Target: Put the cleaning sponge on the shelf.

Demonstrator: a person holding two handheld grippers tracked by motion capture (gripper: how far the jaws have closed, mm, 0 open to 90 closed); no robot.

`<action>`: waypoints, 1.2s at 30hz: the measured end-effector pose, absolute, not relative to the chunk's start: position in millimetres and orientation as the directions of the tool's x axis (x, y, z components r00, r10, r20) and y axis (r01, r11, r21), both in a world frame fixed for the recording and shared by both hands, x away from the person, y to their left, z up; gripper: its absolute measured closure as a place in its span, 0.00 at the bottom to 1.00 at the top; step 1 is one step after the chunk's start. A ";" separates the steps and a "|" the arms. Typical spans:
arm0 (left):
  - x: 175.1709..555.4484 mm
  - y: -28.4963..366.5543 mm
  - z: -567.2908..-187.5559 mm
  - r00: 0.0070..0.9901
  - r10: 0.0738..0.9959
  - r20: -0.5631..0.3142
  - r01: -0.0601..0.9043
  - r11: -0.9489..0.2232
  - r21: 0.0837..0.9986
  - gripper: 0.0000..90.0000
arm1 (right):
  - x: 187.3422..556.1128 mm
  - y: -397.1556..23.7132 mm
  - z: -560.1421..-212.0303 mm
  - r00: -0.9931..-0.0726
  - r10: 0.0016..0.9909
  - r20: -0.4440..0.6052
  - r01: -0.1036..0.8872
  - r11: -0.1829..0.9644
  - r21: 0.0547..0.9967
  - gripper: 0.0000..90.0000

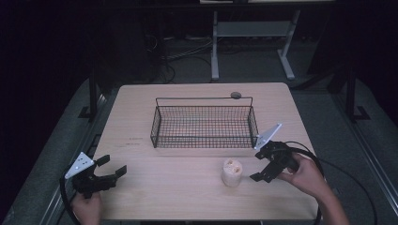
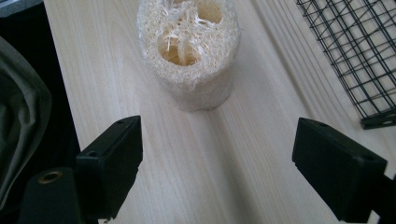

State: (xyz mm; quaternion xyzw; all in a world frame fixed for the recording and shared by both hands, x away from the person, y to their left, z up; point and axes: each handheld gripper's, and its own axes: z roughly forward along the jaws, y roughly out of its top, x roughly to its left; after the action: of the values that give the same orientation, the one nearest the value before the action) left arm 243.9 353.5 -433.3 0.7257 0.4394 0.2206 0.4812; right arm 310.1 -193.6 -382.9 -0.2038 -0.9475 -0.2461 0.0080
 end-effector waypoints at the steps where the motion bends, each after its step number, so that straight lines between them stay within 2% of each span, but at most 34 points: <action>1: 243.9 353.5 -433.3 0.516 0.850 -0.103 0.425 -0.151 0.892 0.15 | 310.1 -193.6 -382.9 -0.917 0.382 0.115 0.390 0.796 0.463 0.17; 36: 243.8 354.7 -433.1 0.515 0.850 -0.109 0.425 -0.142 0.894 0.15 | 319.9 -148.5 -383.8 -0.948 0.294 0.117 0.315 0.837 0.447 0.17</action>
State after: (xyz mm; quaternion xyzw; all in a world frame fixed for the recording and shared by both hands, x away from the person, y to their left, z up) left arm 243.8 354.7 -433.1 0.7231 0.4407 0.2196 0.4844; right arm 319.9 -148.5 -383.8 -0.1591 -0.9581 -0.2370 0.0218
